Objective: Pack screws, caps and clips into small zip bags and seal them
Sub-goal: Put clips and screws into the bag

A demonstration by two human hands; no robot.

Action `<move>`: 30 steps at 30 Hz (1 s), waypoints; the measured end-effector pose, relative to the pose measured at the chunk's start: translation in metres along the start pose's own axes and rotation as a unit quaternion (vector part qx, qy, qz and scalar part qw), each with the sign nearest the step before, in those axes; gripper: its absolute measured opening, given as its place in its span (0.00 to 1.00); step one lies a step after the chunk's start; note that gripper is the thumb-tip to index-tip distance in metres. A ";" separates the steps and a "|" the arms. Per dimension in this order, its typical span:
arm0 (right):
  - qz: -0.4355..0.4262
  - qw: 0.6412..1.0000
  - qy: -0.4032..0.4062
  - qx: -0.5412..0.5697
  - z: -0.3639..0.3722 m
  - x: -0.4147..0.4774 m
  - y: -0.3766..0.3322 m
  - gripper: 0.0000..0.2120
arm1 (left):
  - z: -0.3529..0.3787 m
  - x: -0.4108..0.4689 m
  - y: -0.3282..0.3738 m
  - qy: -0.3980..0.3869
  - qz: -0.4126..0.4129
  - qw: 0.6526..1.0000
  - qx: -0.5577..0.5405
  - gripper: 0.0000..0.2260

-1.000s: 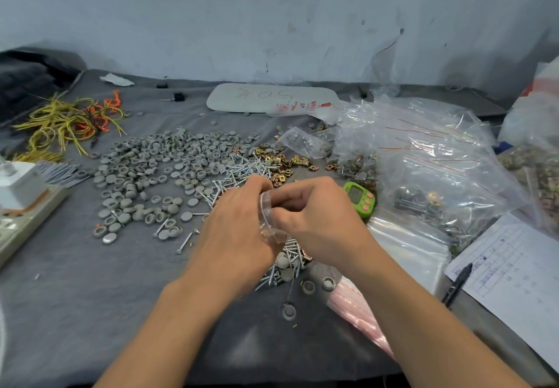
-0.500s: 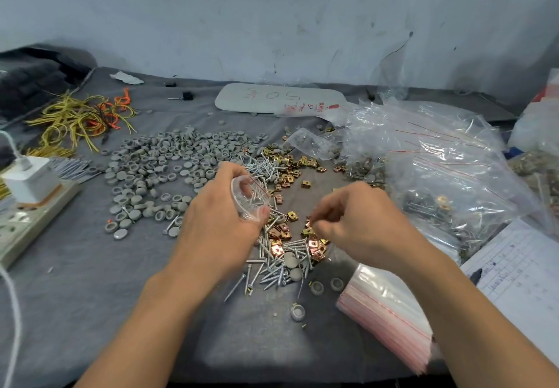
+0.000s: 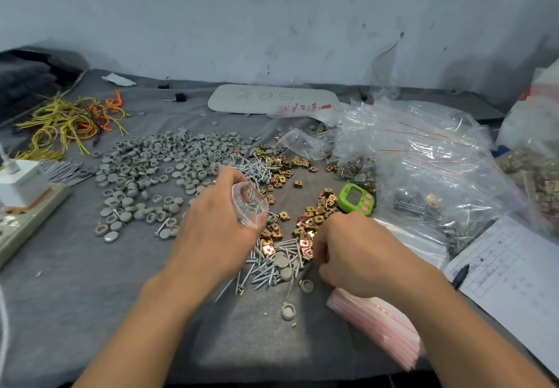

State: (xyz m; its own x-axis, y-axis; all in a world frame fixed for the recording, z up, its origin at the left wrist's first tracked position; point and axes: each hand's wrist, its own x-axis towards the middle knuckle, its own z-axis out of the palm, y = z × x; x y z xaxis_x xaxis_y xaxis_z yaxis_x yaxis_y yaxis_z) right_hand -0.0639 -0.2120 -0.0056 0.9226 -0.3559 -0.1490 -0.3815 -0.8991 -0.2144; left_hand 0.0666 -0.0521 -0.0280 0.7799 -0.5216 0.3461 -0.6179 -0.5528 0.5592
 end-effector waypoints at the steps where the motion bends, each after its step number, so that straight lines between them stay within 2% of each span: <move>1: -0.001 0.999 0.013 0.032 -0.001 0.002 0.002 0.05 | 0.001 0.000 0.000 -0.005 0.001 1.000 0.001 0.21; 4: -0.007 0.976 0.106 0.190 -0.006 0.007 0.002 0.08 | 0.005 -0.002 0.003 -0.019 0.014 1.000 0.006 0.21; 7: -0.032 0.914 0.183 0.361 -0.008 0.008 -0.004 0.09 | 0.011 -0.005 0.008 -0.031 0.026 0.999 0.013 0.21; 9: -0.045 0.888 0.191 0.417 -0.007 0.008 -0.010 0.07 | 0.014 -0.007 0.012 -0.045 0.039 0.998 0.005 0.20; 12: -0.054 0.875 0.179 0.447 -0.003 0.012 -0.020 0.07 | 0.017 -0.008 0.016 -0.066 0.055 0.996 -0.005 0.19; 18: -0.054 0.883 0.163 0.438 0.005 0.021 -0.031 0.08 | 0.016 -0.006 0.019 -0.072 0.036 0.997 -0.009 0.18; 25: -0.043 0.863 0.197 0.463 -0.010 0.016 -0.014 0.09 | 0.005 -0.004 0.014 -0.031 0.010 0.998 -0.045 0.21; 27: -0.031 0.882 0.188 0.431 -0.013 0.016 -0.006 0.10 | 0.001 -0.004 0.011 -0.017 -0.003 0.998 -0.058 0.22; 30: -0.015 0.955 0.126 0.267 -0.010 0.016 0.001 0.09 | -0.004 -0.004 0.008 0.001 -0.012 0.998 -0.054 0.21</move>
State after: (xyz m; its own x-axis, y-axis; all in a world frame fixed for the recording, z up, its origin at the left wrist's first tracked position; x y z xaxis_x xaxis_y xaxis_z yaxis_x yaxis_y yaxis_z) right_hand -0.0493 -0.2211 0.0013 0.8923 -0.4427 0.0882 -0.2674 -0.6758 -0.6869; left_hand 0.0592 -0.0518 -0.0222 0.7944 -0.5078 0.3332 -0.5850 -0.4919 0.6449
